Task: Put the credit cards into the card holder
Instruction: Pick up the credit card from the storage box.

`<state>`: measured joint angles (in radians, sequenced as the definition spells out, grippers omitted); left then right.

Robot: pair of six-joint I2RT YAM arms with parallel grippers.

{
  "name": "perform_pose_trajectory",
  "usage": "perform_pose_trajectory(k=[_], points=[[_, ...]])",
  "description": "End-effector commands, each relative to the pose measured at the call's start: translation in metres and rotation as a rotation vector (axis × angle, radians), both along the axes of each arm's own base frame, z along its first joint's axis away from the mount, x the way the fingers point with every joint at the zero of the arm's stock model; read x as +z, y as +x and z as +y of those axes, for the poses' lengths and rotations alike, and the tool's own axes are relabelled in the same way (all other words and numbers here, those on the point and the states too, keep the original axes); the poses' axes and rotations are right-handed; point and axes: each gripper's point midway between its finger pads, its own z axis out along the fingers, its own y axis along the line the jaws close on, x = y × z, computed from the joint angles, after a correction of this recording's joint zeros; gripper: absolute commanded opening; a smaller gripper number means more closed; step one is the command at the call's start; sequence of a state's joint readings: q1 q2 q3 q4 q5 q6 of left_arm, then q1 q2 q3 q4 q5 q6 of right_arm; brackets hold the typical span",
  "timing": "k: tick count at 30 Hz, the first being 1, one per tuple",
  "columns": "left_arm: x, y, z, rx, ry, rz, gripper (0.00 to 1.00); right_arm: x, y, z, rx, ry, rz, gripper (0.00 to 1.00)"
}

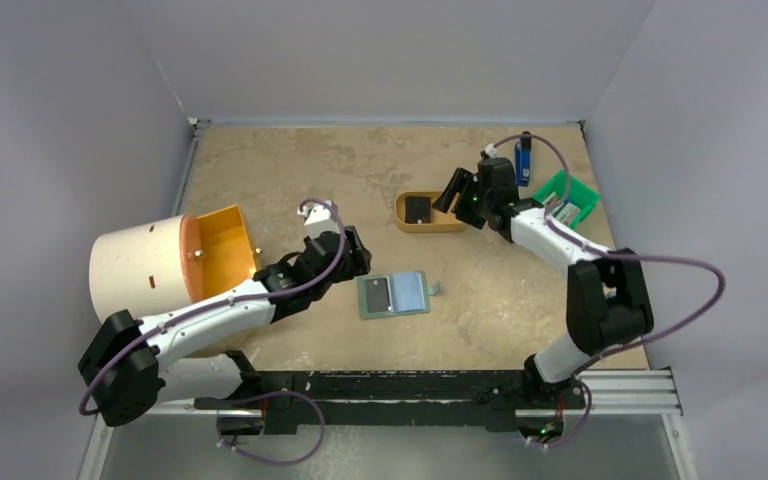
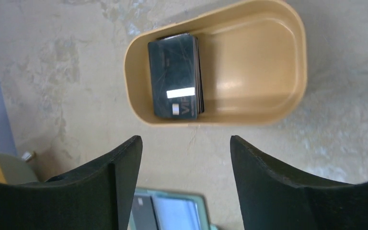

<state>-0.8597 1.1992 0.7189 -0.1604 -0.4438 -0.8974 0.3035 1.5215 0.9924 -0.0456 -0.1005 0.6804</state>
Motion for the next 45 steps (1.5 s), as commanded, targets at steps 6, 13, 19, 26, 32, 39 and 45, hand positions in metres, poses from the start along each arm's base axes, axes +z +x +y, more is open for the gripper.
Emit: perform_pose_trajectory(k=[6,13,19,26,32,39,45], points=[[0.0,-0.007,0.01,0.024,-0.018,-0.001,0.58,-0.006,0.076,0.024,0.05,-0.022,-0.048,0.69],[-0.002,-0.008,0.008,0.004,-0.015,0.001,0.53,-0.042,0.084,0.026,0.098,-0.063,0.039,0.62],[-0.006,-0.008,0.004,-0.006,-0.018,0.008,0.52,-0.061,0.077,0.031,0.135,-0.038,0.071,0.62],[-0.007,-0.005,0.0,-0.016,-0.003,0.015,0.51,-0.068,0.073,0.037,0.169,-0.02,0.089,0.59],[-0.01,-0.004,-0.001,-0.012,-0.002,0.021,0.5,-0.074,0.071,0.038,0.191,-0.024,0.096,0.49],[-0.012,-0.004,-0.001,-0.011,0.001,0.025,0.49,-0.079,0.066,0.035,0.172,-0.024,0.113,0.39],[-0.014,-0.005,-0.001,-0.012,0.005,0.029,0.48,-0.079,0.066,0.031,0.146,-0.027,0.111,0.33]])
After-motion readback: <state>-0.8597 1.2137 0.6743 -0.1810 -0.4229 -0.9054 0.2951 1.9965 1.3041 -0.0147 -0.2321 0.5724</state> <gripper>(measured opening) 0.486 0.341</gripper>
